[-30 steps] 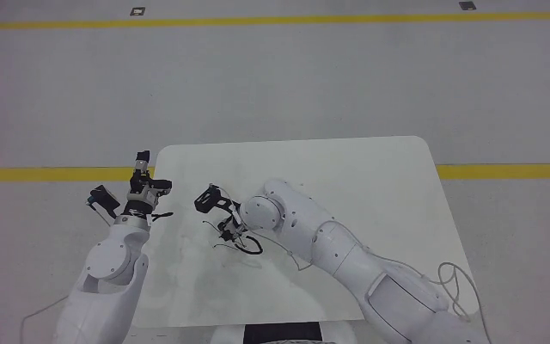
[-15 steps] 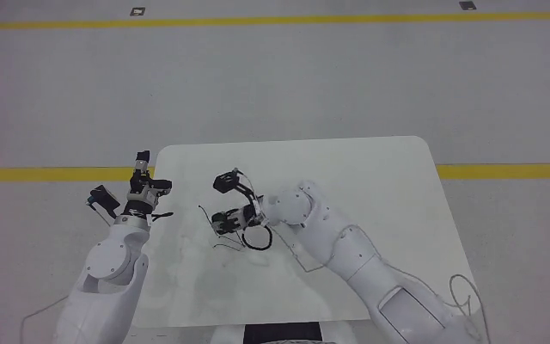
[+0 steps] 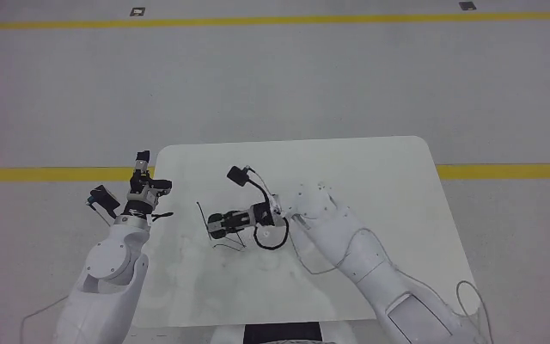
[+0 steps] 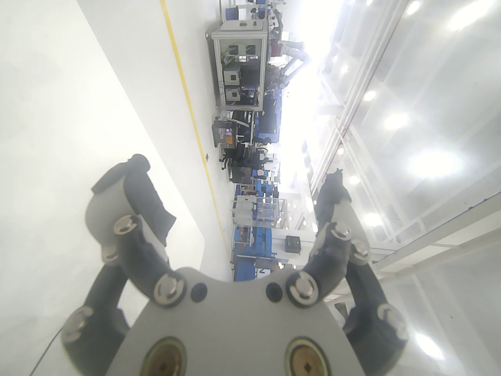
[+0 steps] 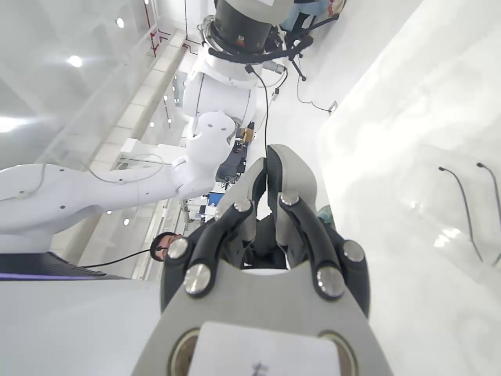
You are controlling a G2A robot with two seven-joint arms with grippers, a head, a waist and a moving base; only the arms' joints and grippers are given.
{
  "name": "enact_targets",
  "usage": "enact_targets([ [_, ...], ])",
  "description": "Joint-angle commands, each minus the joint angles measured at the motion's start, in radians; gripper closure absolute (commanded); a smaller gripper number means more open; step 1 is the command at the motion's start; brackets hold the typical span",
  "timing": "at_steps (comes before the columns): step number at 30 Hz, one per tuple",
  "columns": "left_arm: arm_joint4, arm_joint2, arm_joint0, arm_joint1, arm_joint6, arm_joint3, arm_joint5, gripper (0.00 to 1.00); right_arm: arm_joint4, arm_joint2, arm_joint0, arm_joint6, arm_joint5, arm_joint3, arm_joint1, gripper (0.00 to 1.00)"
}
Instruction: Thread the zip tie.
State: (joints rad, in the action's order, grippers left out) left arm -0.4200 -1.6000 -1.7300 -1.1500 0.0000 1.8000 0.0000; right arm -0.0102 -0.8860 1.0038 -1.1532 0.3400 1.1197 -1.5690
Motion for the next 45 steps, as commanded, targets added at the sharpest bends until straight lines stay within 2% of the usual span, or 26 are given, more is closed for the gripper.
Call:
enact_targets([
  [1,0.0,0.0,0.0,0.0,0.0,0.0,0.0,0.0,0.001,0.0,0.0,0.0,0.0,0.0,0.0,1.0],
  [4,0.0,0.0,0.0,0.0,0.0,0.0,0.0,0.0,0.001,0.0,0.0,0.0,0.0,0.0,0.0,1.0],
  [6,0.0,0.0,0.0,0.0,0.0,0.0,0.0,0.0,-0.004,0.007,0.014,0.038,-0.034,0.006,0.0,1.0],
  [10,0.0,0.0,0.0,0.0,0.0,0.0,0.0,0.0,-0.148,-0.007,0.016,0.005,-0.05,-0.031,-0.002,1.0],
  [15,0.0,0.0,0.0,0.0,0.0,0.0,0.0,0.0,-0.322,-0.021,-0.004,-0.062,-0.099,-0.122,-0.006,1.0],
  [18,0.0,0.0,0.0,0.0,0.0,0.0,0.0,0.0,-0.381,-0.018,-0.023,-0.081,-0.129,-0.172,-0.011,1.0],
  [20,0.0,0.0,0.0,0.0,0.0,0.0,0.0,0.0,-0.412,-0.012,-0.028,-0.081,-0.128,-0.19,-0.016,1.0],
  [23,0.0,0.0,0.0,0.0,0.0,0.0,0.0,0.0,-0.406,-0.004,-0.042,-0.059,-0.09,-0.208,-0.02,1.0],
  [34,0.0,0.0,0.0,0.0,0.0,0.0,0.0,0.0,-0.406,-0.004,-0.042,-0.059,-0.09,-0.208,-0.02,1.0],
  [37,0.021,0.007,0.004,-0.001,0.001,-0.003,-0.005,0.0,-0.373,-0.001,-0.012,0.082,-0.074,-0.168,-0.02,1.0],
  [41,0.089,0.033,0.006,-0.002,-0.017,-0.013,-0.036,0.0,-0.305,0.003,0.034,0.298,-0.04,-0.116,-0.021,1.0],
  [45,0.129,0.051,0.005,-0.004,-0.039,-0.019,-0.06,0.0,-0.244,0.008,0.066,0.476,-0.048,-0.081,-0.023,1.0],
])
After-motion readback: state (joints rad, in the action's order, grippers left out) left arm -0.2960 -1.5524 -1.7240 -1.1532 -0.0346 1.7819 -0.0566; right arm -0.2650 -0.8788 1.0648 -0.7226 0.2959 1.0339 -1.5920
